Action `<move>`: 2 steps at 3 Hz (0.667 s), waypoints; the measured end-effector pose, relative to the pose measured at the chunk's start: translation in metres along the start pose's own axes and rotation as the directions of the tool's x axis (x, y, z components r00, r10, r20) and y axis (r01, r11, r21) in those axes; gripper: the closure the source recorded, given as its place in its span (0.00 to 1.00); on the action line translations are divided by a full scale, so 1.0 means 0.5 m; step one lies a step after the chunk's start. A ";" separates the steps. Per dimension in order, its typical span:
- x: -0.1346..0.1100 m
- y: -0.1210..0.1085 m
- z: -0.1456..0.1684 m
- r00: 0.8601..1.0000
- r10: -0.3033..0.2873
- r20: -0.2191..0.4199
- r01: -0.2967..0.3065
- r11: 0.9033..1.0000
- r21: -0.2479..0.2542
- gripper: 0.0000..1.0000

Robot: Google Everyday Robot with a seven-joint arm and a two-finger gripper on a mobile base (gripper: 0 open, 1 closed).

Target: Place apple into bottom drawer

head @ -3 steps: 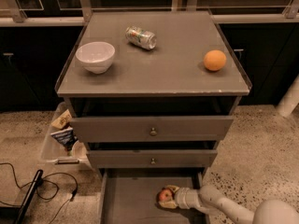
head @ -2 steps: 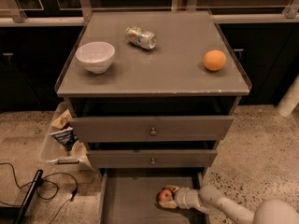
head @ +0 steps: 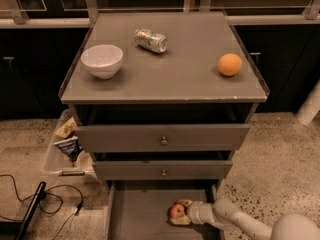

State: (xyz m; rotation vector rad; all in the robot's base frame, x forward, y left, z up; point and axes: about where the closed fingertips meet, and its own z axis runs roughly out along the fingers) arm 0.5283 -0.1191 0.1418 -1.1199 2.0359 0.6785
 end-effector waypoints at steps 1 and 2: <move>0.000 0.000 0.000 1.000 0.000 0.000 0.000 1.000 0.000 0.00; 0.000 0.000 0.000 1.000 0.000 0.000 0.000 1.000 0.000 0.00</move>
Offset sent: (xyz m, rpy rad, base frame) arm 0.0000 0.0000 0.0000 0.0000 0.0000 0.0000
